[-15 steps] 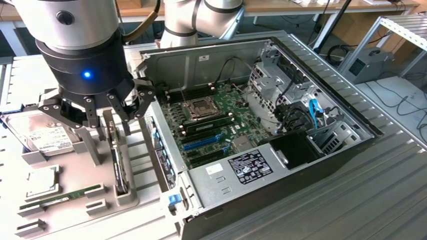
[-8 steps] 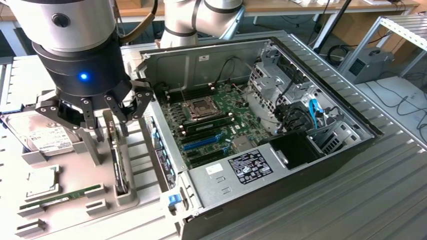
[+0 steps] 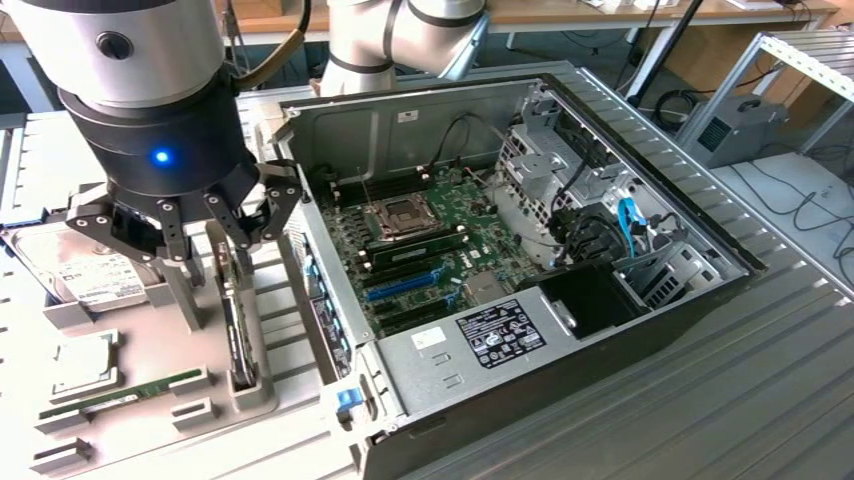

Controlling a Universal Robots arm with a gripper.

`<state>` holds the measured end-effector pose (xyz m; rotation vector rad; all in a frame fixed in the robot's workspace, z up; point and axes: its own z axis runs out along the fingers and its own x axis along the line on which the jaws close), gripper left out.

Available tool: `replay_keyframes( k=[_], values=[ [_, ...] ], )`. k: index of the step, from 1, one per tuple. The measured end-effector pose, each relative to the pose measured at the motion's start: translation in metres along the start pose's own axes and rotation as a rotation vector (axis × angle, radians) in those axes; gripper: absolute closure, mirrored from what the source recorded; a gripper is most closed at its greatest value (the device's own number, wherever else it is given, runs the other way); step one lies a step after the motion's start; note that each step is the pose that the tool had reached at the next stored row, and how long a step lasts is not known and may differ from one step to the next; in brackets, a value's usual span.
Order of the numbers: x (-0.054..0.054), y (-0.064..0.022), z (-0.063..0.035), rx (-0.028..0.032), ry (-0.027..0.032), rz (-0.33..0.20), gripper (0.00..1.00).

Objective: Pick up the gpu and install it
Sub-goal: 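Pick up the gpu and move the gpu toward the slot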

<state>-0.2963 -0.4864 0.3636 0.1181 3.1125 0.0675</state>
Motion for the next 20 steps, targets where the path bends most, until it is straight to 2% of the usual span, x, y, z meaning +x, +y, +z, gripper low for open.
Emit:
replay_keyframes(
  k=[20],
  values=[
    [0.0065,-0.0007,0.0045,-0.0001,0.0,0.0,0.58]
  ],
)
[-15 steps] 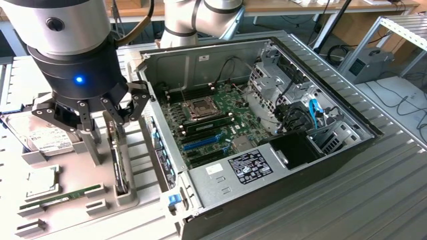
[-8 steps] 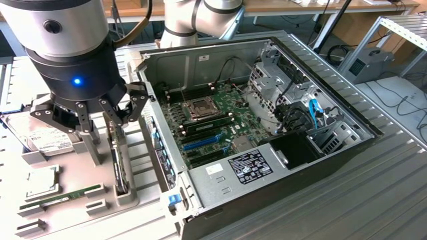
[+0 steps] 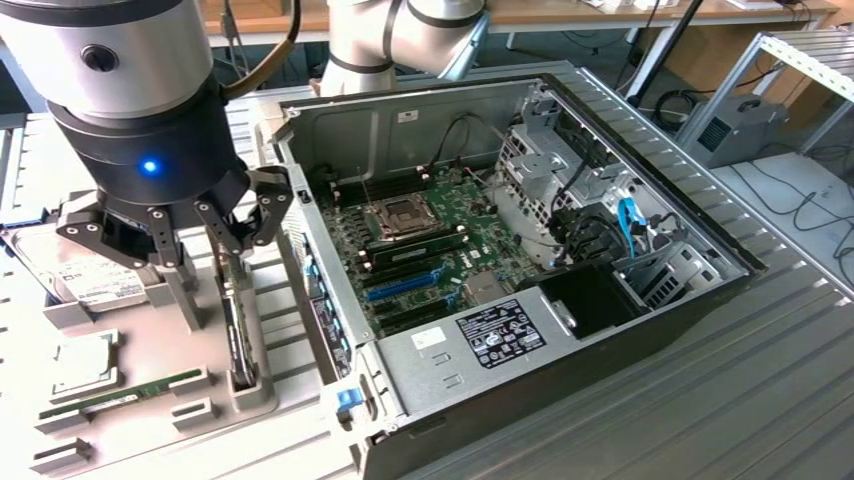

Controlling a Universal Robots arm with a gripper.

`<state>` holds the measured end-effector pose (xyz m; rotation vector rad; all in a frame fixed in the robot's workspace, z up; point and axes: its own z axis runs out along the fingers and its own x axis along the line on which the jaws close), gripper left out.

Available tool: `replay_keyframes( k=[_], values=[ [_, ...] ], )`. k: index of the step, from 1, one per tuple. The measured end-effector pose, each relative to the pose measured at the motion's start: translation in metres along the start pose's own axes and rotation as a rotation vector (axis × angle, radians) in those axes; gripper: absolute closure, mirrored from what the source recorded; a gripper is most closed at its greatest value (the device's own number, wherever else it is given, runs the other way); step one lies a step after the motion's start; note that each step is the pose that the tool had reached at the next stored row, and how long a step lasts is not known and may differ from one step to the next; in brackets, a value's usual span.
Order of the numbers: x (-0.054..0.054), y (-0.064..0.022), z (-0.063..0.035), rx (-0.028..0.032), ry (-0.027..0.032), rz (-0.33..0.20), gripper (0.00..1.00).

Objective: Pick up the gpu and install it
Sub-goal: 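Pick up the gpu and move the gpu toward the slot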

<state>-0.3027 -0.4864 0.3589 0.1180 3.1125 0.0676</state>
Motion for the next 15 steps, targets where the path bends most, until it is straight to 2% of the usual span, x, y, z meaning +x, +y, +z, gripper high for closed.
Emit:
replay_keyframes(
  k=[15],
  values=[
    [0.0063,-0.0006,0.0036,0.0,0.0,0.0,0.58]
  ],
)
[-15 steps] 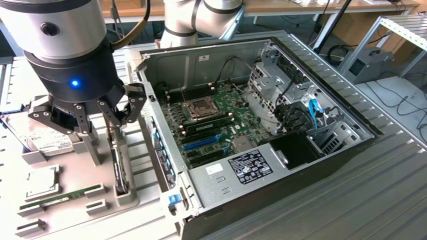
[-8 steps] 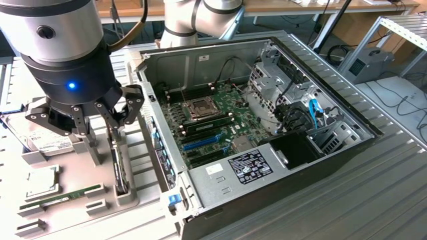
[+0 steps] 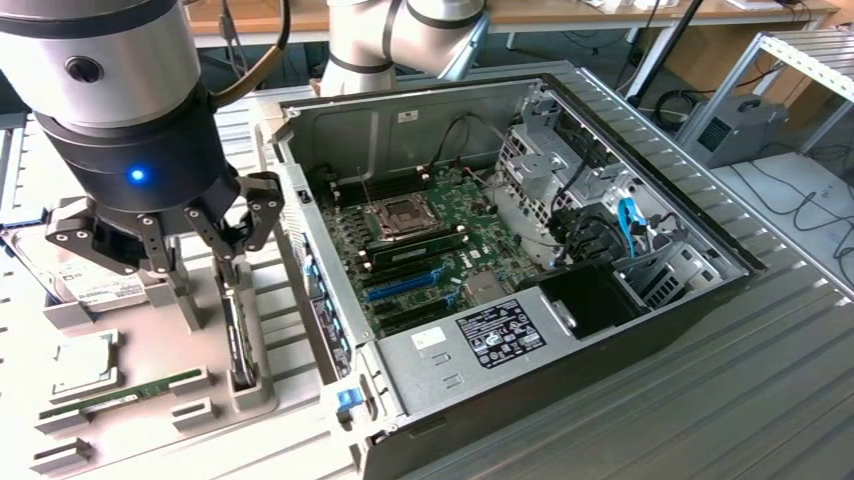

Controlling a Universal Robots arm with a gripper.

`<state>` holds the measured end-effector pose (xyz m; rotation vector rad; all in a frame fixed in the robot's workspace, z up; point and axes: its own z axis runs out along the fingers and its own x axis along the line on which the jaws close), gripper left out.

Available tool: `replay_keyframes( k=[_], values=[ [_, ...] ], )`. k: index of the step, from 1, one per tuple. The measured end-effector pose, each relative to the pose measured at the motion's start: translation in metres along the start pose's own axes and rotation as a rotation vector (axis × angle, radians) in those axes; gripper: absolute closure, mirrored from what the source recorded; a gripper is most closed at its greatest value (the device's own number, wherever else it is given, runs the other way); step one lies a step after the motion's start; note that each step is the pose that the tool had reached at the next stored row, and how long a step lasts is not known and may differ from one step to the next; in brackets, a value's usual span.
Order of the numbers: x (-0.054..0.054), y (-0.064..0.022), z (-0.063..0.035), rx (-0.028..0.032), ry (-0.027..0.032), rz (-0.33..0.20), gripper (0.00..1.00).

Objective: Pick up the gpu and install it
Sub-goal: 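Pick up the gpu and move the gpu toward the slot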

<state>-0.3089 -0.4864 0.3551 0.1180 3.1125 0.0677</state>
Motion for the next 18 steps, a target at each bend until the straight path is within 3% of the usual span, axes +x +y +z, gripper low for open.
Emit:
replay_keyframes(
  k=[18],
  values=[
    [0.0066,-0.0006,0.0033,0.0,0.0,0.0,0.58]
  ],
)
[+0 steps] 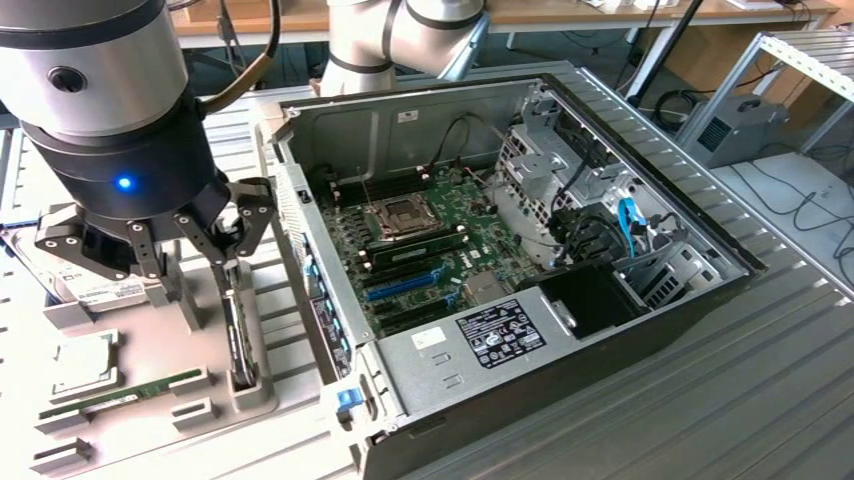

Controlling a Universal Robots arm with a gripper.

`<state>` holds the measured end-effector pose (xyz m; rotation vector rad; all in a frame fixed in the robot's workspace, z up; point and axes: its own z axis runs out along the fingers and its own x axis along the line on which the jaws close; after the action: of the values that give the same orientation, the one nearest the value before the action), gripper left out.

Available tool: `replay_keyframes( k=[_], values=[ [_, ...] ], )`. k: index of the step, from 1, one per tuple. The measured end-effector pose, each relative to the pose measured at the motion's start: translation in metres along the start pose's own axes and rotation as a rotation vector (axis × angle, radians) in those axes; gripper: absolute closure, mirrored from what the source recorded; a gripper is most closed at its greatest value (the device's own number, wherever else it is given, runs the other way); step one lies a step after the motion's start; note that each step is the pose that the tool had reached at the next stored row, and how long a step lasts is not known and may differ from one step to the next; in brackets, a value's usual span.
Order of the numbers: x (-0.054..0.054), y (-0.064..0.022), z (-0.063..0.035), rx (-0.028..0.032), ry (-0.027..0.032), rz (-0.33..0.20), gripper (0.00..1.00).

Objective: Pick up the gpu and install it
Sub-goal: 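Pick up the gpu and move the gpu toward the slot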

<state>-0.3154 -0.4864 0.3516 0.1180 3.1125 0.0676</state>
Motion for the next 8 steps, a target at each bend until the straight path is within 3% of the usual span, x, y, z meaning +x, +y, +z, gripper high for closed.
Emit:
replay_keyframes(
  k=[8],
  values=[
    [0.0032,-0.0003,0.0015,0.0,0.0001,0.0,0.58]
  ],
)
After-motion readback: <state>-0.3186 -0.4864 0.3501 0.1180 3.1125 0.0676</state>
